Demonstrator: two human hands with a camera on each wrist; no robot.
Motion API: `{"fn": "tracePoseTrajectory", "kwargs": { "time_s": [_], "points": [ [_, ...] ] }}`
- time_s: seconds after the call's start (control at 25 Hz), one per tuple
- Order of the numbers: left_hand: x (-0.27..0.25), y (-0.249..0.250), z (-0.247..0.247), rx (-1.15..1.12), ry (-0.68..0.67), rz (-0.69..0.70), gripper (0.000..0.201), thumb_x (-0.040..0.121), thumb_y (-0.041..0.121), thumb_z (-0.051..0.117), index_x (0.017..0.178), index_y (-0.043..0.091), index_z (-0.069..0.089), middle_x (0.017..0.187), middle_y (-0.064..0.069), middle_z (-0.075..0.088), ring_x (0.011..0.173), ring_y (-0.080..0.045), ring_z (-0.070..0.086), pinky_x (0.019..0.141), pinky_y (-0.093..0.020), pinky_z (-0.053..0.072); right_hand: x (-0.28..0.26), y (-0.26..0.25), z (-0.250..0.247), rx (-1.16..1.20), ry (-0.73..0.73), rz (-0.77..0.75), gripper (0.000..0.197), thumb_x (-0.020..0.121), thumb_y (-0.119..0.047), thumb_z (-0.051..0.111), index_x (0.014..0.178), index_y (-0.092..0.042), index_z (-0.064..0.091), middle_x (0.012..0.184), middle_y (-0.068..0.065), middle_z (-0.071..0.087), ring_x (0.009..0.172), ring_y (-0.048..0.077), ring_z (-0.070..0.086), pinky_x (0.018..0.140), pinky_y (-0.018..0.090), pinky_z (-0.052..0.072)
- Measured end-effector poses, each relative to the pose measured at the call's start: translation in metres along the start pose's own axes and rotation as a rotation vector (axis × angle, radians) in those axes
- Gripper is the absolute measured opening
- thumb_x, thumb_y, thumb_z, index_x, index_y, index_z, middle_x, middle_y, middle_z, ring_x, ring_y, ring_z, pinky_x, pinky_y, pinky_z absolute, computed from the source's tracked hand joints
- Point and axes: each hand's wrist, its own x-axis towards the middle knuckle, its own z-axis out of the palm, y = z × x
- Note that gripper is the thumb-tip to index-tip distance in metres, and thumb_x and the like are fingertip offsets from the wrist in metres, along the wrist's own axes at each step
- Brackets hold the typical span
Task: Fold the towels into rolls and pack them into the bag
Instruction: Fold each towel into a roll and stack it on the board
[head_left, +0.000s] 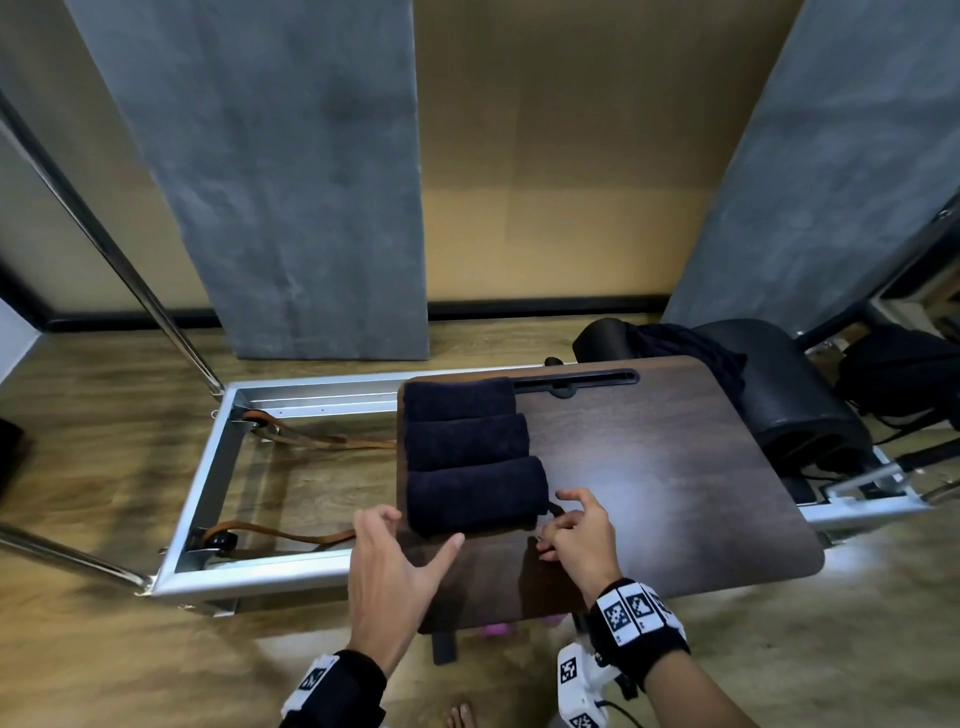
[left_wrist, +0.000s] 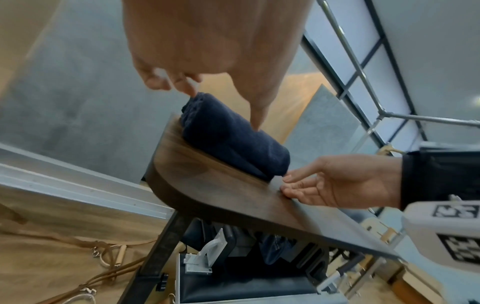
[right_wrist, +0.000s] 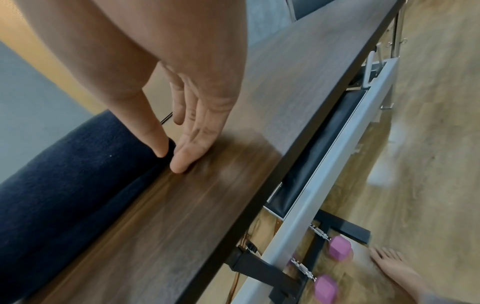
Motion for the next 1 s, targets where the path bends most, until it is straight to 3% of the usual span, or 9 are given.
{"fn": "tracePoseTrajectory", "kwargs": {
  "time_s": [0.04, 0.12, 0.2, 0.36, 0.44, 0.6, 0.8, 1.0],
  "points": [
    [-0.005, 0.005, -0.001, -0.022, 0.025, 0.014, 0.059, 0.077, 0.077, 0.075, 0.099, 0.038, 0.037, 0.093, 0.016, 0.050, 0.081, -0.003, 0.054, 0.063, -0.023, 0.045, 0.000, 0.001, -0.002, -0.028, -0.005, -0.004, 0.046, 0.088, 0.012, 0.069, 0.122, -0.018, 0.059, 0.088, 0.019, 0.073, 0.071, 0.026, 0.077, 0.069, 0.047, 0.066],
    [-0.011, 0.018, 0.005, -0.056, -0.024, 0.077, 0.045, 0.090, 0.080, 0.059, 0.085, 0.037, 0.045, 0.075, 0.011, 0.054, 0.075, -0.008, 0.057, 0.058, -0.024, 0.044, 0.000, 0.003, -0.012, -0.063, -0.015, -0.001, 0.038, 0.088, 0.010, 0.069, 0.117, -0.015, 0.063, 0.087, 0.018, 0.073, 0.073, 0.027, 0.077, 0.070, 0.048, 0.066],
    [-0.013, 0.038, 0.020, -0.081, -0.175, 0.177, 0.043, 0.097, 0.075, 0.054, 0.078, 0.037, 0.049, 0.074, 0.009, 0.058, 0.071, -0.012, 0.060, 0.056, -0.020, 0.043, 0.001, 0.005, -0.027, -0.089, -0.030, -0.003, 0.026, 0.091, 0.001, 0.071, 0.112, -0.014, 0.067, 0.087, 0.017, 0.074, 0.073, 0.026, 0.077, 0.067, 0.045, 0.066],
    [-0.008, 0.088, 0.070, -0.084, -0.382, 0.301, 0.032, 0.098, 0.066, 0.059, 0.083, 0.038, 0.056, 0.081, 0.013, 0.063, 0.076, -0.008, 0.064, 0.061, -0.016, 0.044, 0.008, 0.011, -0.071, -0.122, -0.112, -0.005, 0.012, 0.095, -0.016, 0.074, 0.105, -0.017, 0.070, 0.087, 0.013, 0.077, 0.065, 0.016, 0.072, 0.063, 0.038, 0.063],
    [-0.005, 0.106, 0.097, -0.098, -0.428, 0.305, 0.026, 0.097, 0.062, 0.061, 0.087, 0.038, 0.059, 0.084, 0.013, 0.065, 0.078, -0.007, 0.064, 0.066, -0.022, 0.050, 0.014, 0.016, -0.096, -0.116, -0.151, 0.001, 0.011, 0.095, -0.017, 0.073, 0.106, -0.017, 0.071, 0.086, 0.013, 0.078, 0.064, 0.015, 0.071, 0.059, 0.033, 0.060],
    [-0.013, 0.142, 0.154, -0.101, -0.431, 0.266, 0.023, 0.096, 0.059, 0.063, 0.090, 0.036, 0.065, 0.084, 0.014, 0.068, 0.078, -0.007, 0.066, 0.073, -0.038, 0.057, 0.034, 0.036, -0.167, -0.098, -0.180, 0.000, 0.008, 0.096, -0.019, 0.072, 0.104, -0.021, 0.071, 0.085, 0.013, 0.079, 0.066, 0.018, 0.072, 0.060, 0.034, 0.058],
    [-0.052, 0.196, 0.221, -0.022, -0.476, 0.220, 0.025, 0.093, 0.062, 0.060, 0.092, 0.037, 0.066, 0.080, 0.016, 0.069, 0.075, -0.005, 0.066, 0.074, -0.038, 0.058, 0.058, 0.060, -0.249, -0.056, -0.240, -0.027, 0.004, 0.097, -0.021, 0.071, 0.101, -0.022, 0.071, 0.084, 0.013, 0.078, 0.063, 0.020, 0.071, 0.056, 0.033, 0.056],
    [-0.088, 0.273, 0.291, -0.052, -0.518, 0.210, 0.020, 0.097, 0.052, 0.064, 0.090, 0.033, 0.067, 0.078, 0.011, 0.070, 0.076, -0.009, 0.066, 0.077, -0.041, 0.058, 0.084, 0.082, -0.331, -0.041, -0.259, -0.045, 0.005, 0.098, -0.019, 0.069, 0.102, -0.021, 0.070, 0.081, 0.010, 0.076, 0.059, 0.018, 0.070, 0.049, 0.026, 0.048]
  ]
}}
